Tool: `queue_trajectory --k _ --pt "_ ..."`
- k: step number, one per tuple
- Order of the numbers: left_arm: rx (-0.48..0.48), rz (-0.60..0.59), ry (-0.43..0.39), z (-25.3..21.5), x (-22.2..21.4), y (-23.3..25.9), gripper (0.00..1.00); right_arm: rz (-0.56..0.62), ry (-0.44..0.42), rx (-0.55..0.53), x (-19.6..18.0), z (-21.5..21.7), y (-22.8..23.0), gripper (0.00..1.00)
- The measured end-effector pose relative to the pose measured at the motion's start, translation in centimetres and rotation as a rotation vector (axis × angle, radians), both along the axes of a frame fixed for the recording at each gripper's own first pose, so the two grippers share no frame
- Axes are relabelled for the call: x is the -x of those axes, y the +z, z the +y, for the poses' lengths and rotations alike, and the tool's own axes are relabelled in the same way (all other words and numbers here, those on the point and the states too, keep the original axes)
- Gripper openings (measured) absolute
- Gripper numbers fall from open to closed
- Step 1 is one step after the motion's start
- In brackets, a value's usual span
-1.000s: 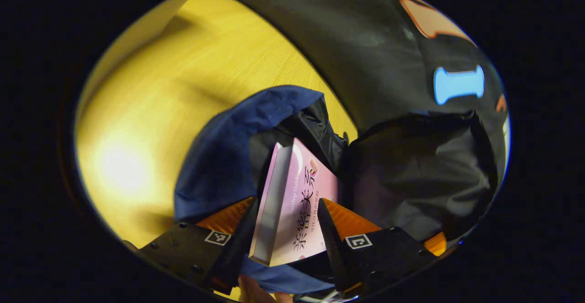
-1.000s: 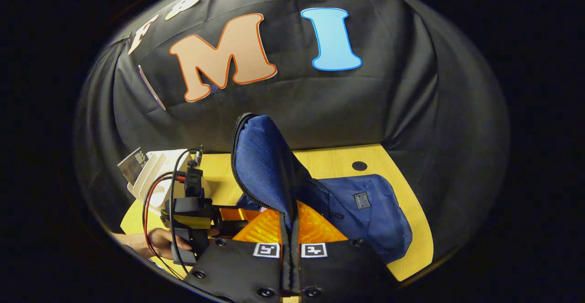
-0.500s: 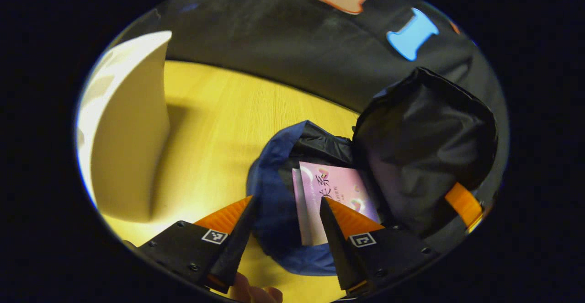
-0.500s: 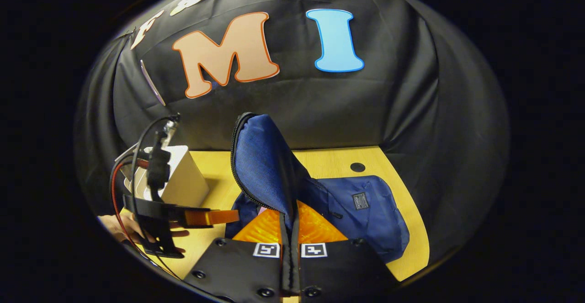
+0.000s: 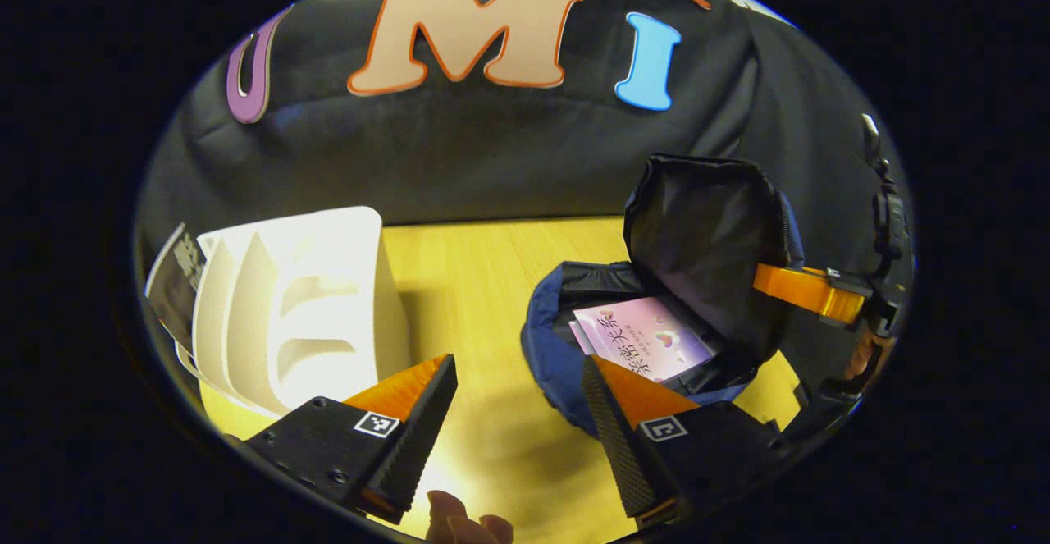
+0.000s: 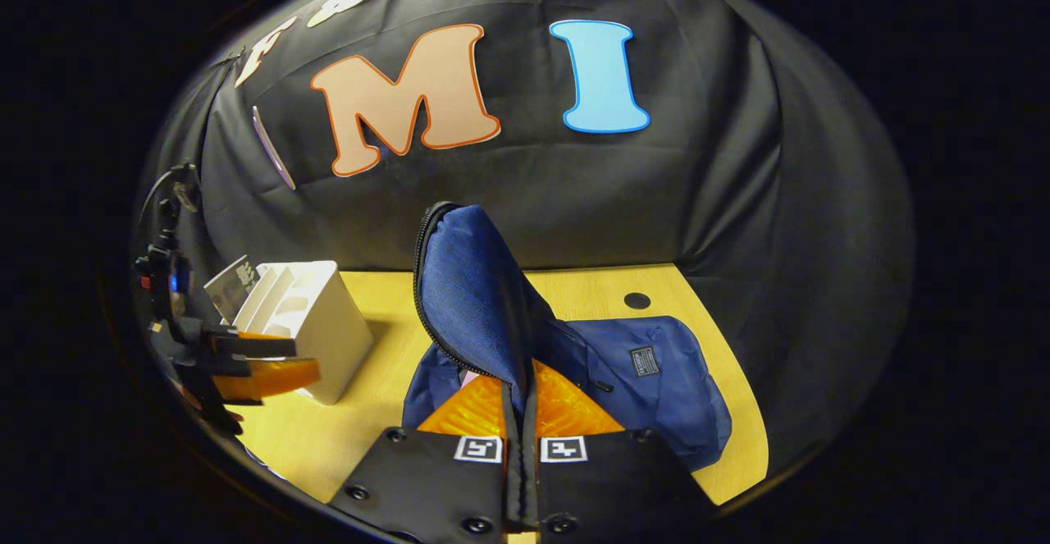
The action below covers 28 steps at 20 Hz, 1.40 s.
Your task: Open the schoolbag, grab two books from the bookshelf and put them into the schoolbag.
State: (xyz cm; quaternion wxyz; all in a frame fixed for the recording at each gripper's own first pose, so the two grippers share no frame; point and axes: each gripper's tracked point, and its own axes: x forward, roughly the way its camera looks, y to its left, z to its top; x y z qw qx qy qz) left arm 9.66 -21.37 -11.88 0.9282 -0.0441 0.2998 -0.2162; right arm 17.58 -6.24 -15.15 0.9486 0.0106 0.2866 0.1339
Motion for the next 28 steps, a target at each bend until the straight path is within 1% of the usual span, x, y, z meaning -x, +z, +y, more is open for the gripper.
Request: queue_trajectory --k 2,3,4,7,8,12,13,14,15,16,18,22,23,26,28 --pt "-0.02 -0.044 0.01 2.2 0.3 1.6 0.9 0.0 -0.004 0.004 0.3 -0.1 -0.1 0.0" --pt "-0.025 -0.055 0.016 3.4 0.8 2.1 0.87 0.0 -0.009 0.004 0.3 -0.1 0.0 0.0" --pt "-0.019 -0.063 0.023 4.5 0.9 2.8 0.91 0.0 -0.012 0.004 0.3 -0.1 -0.1 0.0" --pt "-0.034 -0.067 0.071 9.3 1.2 3.6 0.91 -0.003 -0.024 0.006 0.5 -0.3 -0.3 0.0" --pt "-0.041 -0.067 0.088 10.9 1.2 3.7 0.93 -0.003 -0.027 0.005 0.8 -0.4 -0.3 0.0" --pt "-0.04 -0.063 0.161 17.1 1.0 4.8 0.93 0.0 -0.039 0.004 0.9 -0.5 -0.4 0.0" --pt "-0.048 -0.067 0.181 18.9 0.8 4.9 0.93 0.0 -0.043 0.003 0.9 -0.5 -0.3 0.0" --pt "-0.062 -0.069 0.2 20.5 0.6 5.0 0.93 0.002 -0.047 0.002 1.0 -0.6 -0.4 0.04" --pt "-0.073 -0.078 0.216 22.0 0.4 5.2 0.93 0.002 -0.052 0.0 1.0 -0.6 -0.3 0.04" --pt "-0.096 -0.081 0.231 23.8 0.2 5.4 0.92 0.003 -0.055 0.0 0.9 -0.6 -0.3 0.0" --pt "-0.132 -0.089 0.256 27.2 -0.5 5.7 0.93 0.003 -0.062 -0.003 0.9 -0.7 -0.3 0.0" --pt "-0.153 -0.062 0.273 31.4 -2.0 5.4 0.93 0.004 -0.079 -0.011 1.0 -1.1 -0.2 0.0" --pt "-0.154 -0.053 0.269 32.2 -2.2 5.3 0.93 0.005 -0.079 -0.013 1.0 -1.1 -0.2 0.03" --pt "-0.162 -0.028 0.279 35.0 -3.9 5.1 0.94 0.005 -0.082 -0.014 1.0 -1.1 -0.2 0.0" --pt "-0.136 0.009 0.277 36.0 -5.0 4.5 0.94 0.008 -0.082 -0.013 1.0 -1.1 -0.2 0.0"
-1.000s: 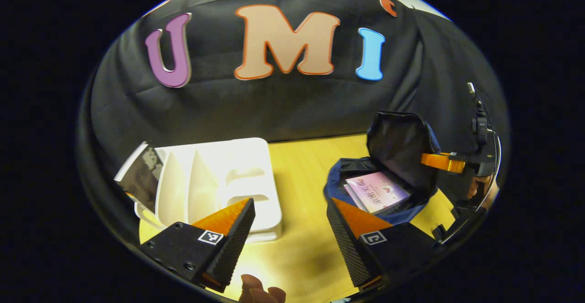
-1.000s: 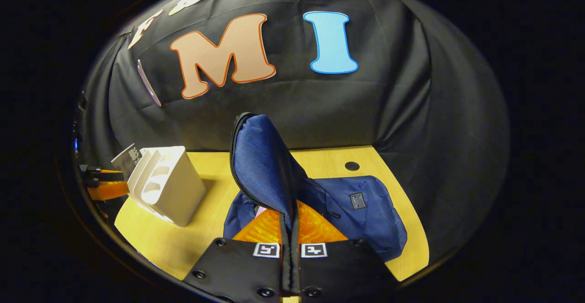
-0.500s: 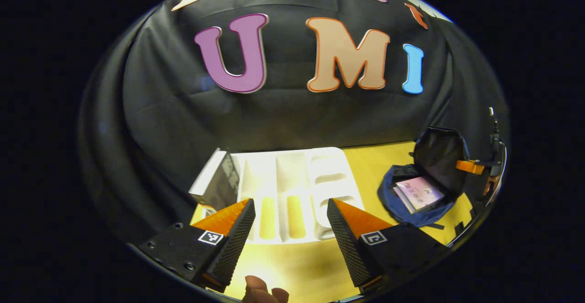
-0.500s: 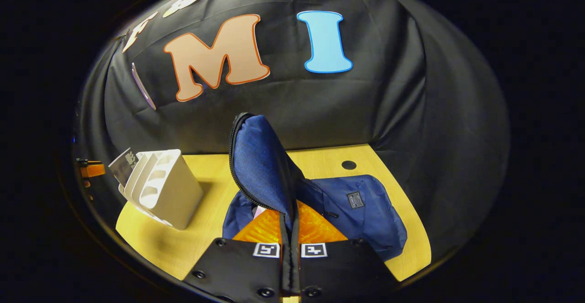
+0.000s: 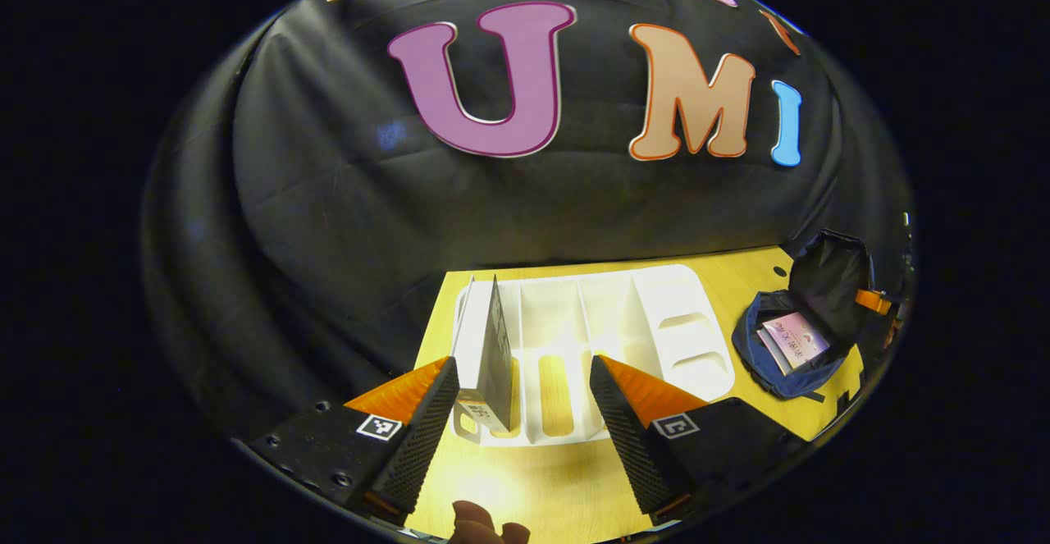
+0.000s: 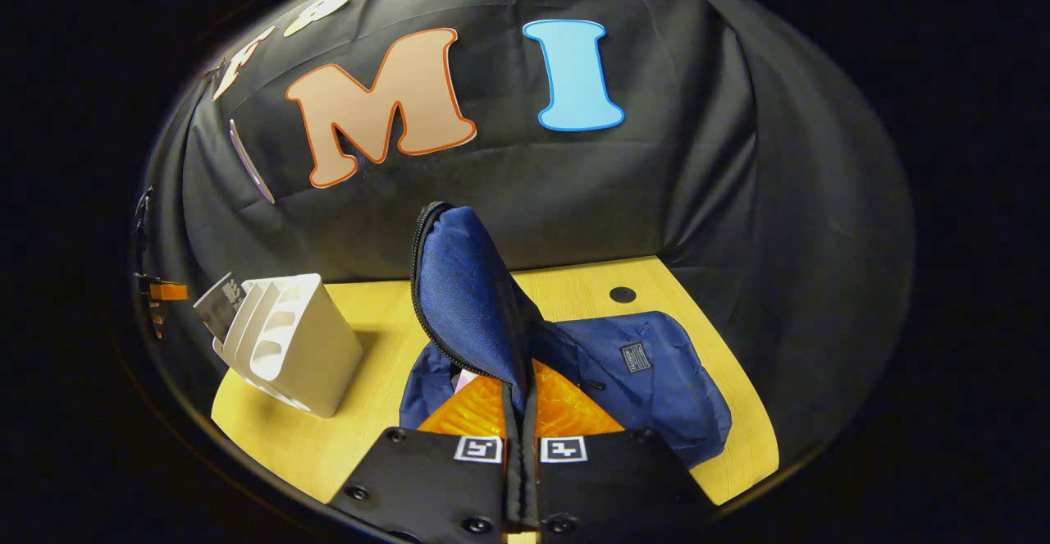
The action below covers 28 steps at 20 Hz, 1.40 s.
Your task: Open the schoolbag, grab two books from the bookshelf and put them into the schoolbag.
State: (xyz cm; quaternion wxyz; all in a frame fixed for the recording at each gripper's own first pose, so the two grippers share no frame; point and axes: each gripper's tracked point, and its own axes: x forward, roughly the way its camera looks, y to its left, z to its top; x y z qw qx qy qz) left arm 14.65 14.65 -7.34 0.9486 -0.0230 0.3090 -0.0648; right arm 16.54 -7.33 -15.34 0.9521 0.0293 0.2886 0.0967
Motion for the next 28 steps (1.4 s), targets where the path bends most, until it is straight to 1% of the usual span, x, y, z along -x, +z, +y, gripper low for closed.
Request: queue_trajectory --k 1,3,4,5,6,7,8,11,12,13,14,19,20,21,22,23,24,25,26,27,28 --pt "0.018 0.022 -0.001 0.3 -0.4 -0.5 0.94 0.002 0.0 0.002 -0.1 0.0 0.0 0.0" --pt "0.022 0.054 -0.002 1.3 -1.7 -1.4 0.94 0.001 -0.004 0.003 -0.1 0.1 0.1 0.0" --pt "0.02 0.075 -0.008 1.7 -2.2 -2.0 0.95 0.001 -0.007 0.003 -0.1 0.1 0.1 0.04" --pt "0.018 0.098 -0.013 2.1 -2.8 -2.7 0.94 0.003 -0.007 0.001 -0.1 0.1 0.2 0.0" --pt "0.032 0.129 -0.024 2.1 -3.4 -3.4 0.94 0.005 -0.008 -0.001 -0.1 0.1 0.1 0.04" --pt "0.047 0.162 -0.021 2.1 -3.8 -4.0 0.94 0.005 -0.01 -0.003 -0.2 0.1 0.2 0.0" --pt "0.064 0.202 -0.033 1.8 -4.2 -4.8 0.94 0.005 -0.014 -0.006 -0.1 0.0 0.1 0.0" --pt "0.03 0.264 -0.041 2.4 -5.3 -7.1 0.95 0.008 -0.017 -0.01 -0.1 -0.1 0.2 0.02" --pt "0.017 0.281 -0.037 2.7 -5.7 -7.7 0.97 0.008 -0.017 -0.012 -0.1 -0.1 0.2 0.03" --pt "0.008 0.299 -0.036 2.7 -5.9 -8.1 0.97 0.009 -0.018 -0.012 -0.1 -0.1 0.2 0.0" --pt "0.001 0.313 -0.04 2.7 -6.0 -8.6 0.95 0.007 -0.02 -0.014 -0.1 -0.1 0.3 0.0" --pt "-0.007 0.373 -0.022 3.2 -6.4 -10.6 0.94 0.01 -0.031 -0.025 -0.2 -0.5 0.3 0.0" --pt "-0.004 0.386 -0.018 3.3 -6.5 -11.0 0.95 0.01 -0.033 -0.026 -0.2 -0.5 0.2 0.07" --pt "-0.002 0.399 -0.013 3.4 -6.4 -11.4 0.94 0.01 -0.035 -0.027 -0.2 -0.6 0.3 0.03" --pt "0.003 0.408 -0.011 3.4 -6.6 -11.7 0.94 0.011 -0.038 -0.026 -0.3 -0.5 0.2 0.03" --pt "0.006 0.416 -0.013 3.3 -6.5 -11.9 0.94 0.014 -0.04 -0.028 -0.4 -0.5 0.1 0.07" --pt "0.014 0.422 -0.017 3.1 -6.5 -11.9 0.93 0.015 -0.042 -0.029 -0.4 -0.6 0.1 0.0" --pt "0.025 0.429 -0.021 2.6 -6.4 -12.1 0.92 0.016 -0.043 -0.029 -0.5 -0.6 0.1 0.07" --pt "0.018 0.444 -0.023 2.6 -6.2 -12.4 0.87 0.017 -0.044 -0.03 -0.6 -0.6 0.0 0.07" --pt "0.016 0.464 -0.024 2.6 -6.0 -12.6 0.84 0.019 -0.044 -0.029 -0.7 -0.5 -0.1 0.07" --pt "0.003 0.489 -0.029 2.7 -5.7 -13.1 0.78 0.021 -0.043 -0.028 -0.7 -0.4 -0.1 0.04"
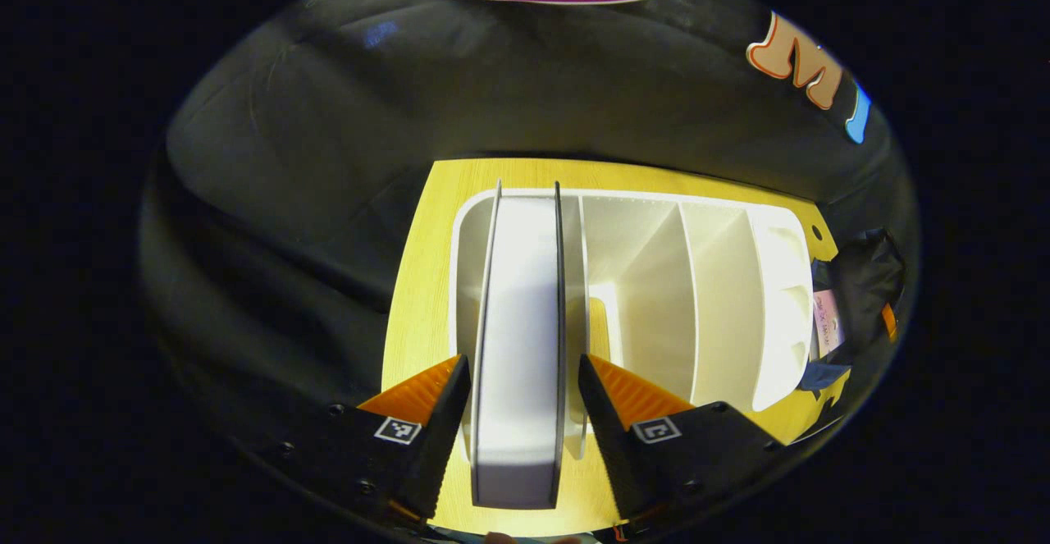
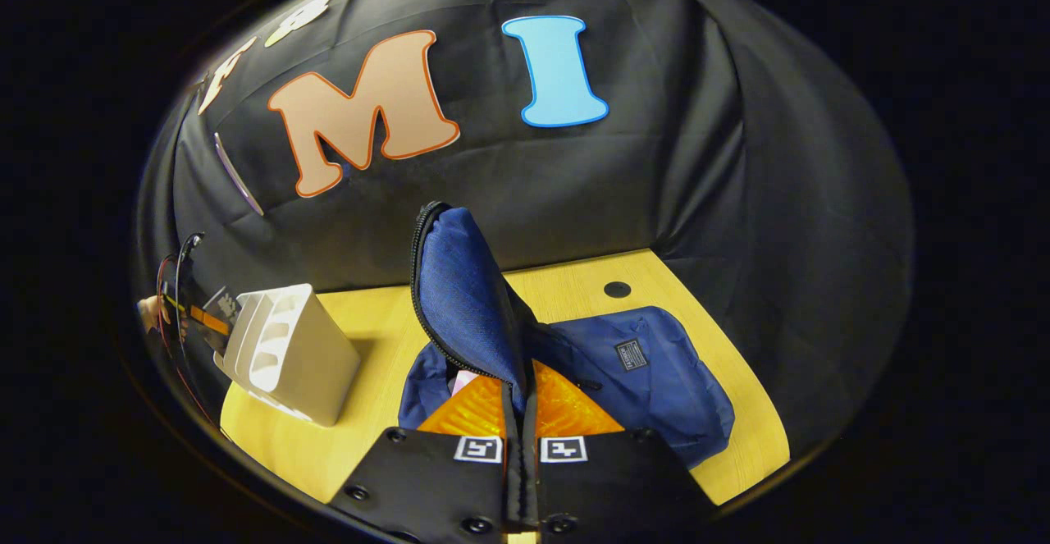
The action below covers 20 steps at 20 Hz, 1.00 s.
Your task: Open the schoolbag, grab two books from the bookshelf and put them into the schoolbag.
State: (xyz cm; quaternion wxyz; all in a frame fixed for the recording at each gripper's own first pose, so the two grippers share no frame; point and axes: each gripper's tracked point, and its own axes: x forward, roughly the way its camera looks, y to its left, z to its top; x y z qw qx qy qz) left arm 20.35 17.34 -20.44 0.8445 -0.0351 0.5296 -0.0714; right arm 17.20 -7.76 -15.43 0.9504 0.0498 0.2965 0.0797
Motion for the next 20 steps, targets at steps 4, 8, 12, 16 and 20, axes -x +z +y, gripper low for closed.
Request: queue_trajectory --k 4,8,12,16,20 --pt "-0.033 0.049 -0.009 0.4 0.1 -0.7 0.4 0.003 0.001 0.001 -0.1 0.1 -0.1 0.04" --pt "-0.043 0.045 0.006 0.5 0.1 -0.7 0.39 0.004 0.0 -0.001 -0.2 0.1 0.0 0.0" --pt "-0.051 0.031 0.0 0.8 0.0 0.0 0.39 0.005 -0.001 -0.001 -0.2 0.1 0.0 0.04" --pt "-0.071 0.028 0.006 1.7 0.4 0.6 0.38 0.003 -0.004 -0.003 -0.2 0.0 0.2 0.04" --pt "-0.033 0.027 0.03 1.7 0.8 2.0 0.37 0.004 -0.008 -0.008 -0.3 0.0 0.1 0.04"
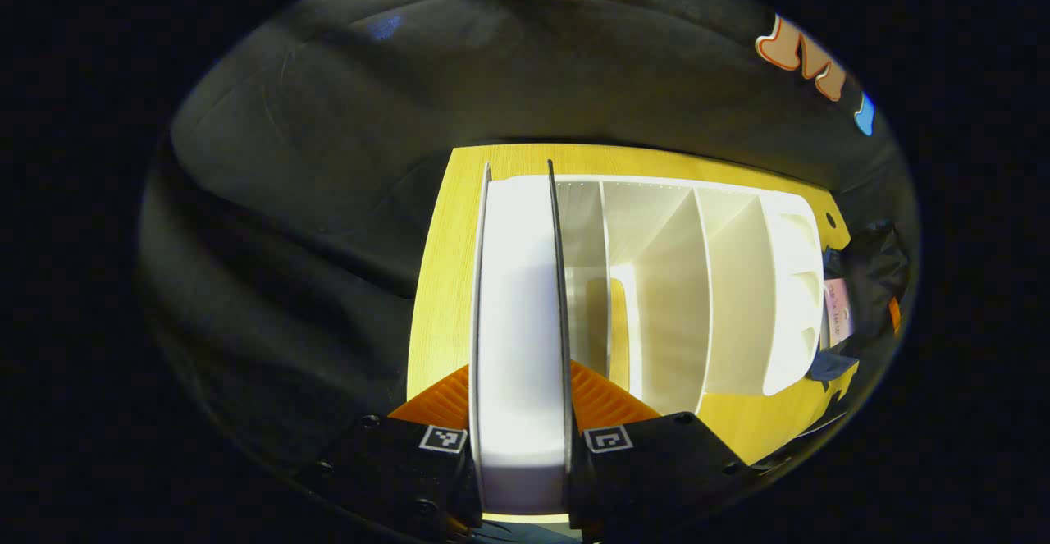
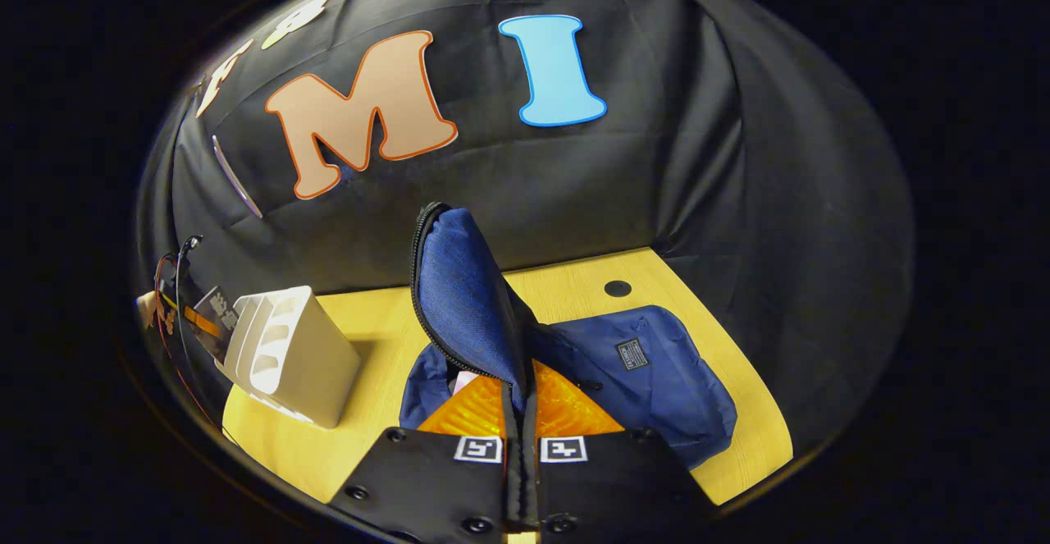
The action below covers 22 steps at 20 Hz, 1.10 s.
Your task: Open the schoolbag, grab two books from the bookshelf and put them into the schoolbag.
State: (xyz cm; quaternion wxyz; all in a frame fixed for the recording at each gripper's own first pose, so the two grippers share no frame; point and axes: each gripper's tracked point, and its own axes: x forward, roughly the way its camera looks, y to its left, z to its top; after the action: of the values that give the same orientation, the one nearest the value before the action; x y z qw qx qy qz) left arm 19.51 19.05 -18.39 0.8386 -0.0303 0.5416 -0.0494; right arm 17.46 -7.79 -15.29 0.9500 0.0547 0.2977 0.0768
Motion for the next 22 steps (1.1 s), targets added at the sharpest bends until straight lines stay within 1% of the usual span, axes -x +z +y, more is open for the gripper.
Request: queue_trajectory --k 3,7,9,10,17,18,19,21,22 --pt "0.043 -0.022 0.03 0.1 -0.2 1.7 0.37 0.0 0.002 0.003 0.0 0.0 0.1 0.04" --pt "0.066 -0.049 0.035 1.0 -0.3 3.9 0.37 0.001 0.005 0.005 -0.2 0.0 0.2 0.07" --pt "0.053 -0.075 0.033 1.8 -0.4 5.4 0.37 0.002 0.007 0.008 -0.2 -0.1 0.2 0.0" --pt "0.054 -0.083 0.026 2.0 -0.4 6.3 0.37 0.002 0.008 0.008 -0.2 -0.1 0.1 0.04" --pt "0.117 -0.148 0.04 3.1 -0.2 11.3 0.37 0.004 0.01 0.006 -0.3 0.0 0.1 0.04" --pt "0.127 -0.155 0.042 3.4 -0.3 11.9 0.37 0.003 0.01 0.007 -0.3 -0.1 0.1 0.0" --pt "0.148 -0.167 0.054 3.3 -0.5 12.5 0.37 0.003 0.009 0.007 -0.3 -0.1 0.2 0.04" --pt "0.229 -0.185 0.083 2.7 -0.4 14.2 0.37 0.004 0.005 0.004 -0.3 -0.3 0.2 0.04" --pt "0.279 -0.194 0.098 2.4 -0.5 15.1 0.38 0.004 0.003 0.002 -0.3 -0.4 0.2 0.0"
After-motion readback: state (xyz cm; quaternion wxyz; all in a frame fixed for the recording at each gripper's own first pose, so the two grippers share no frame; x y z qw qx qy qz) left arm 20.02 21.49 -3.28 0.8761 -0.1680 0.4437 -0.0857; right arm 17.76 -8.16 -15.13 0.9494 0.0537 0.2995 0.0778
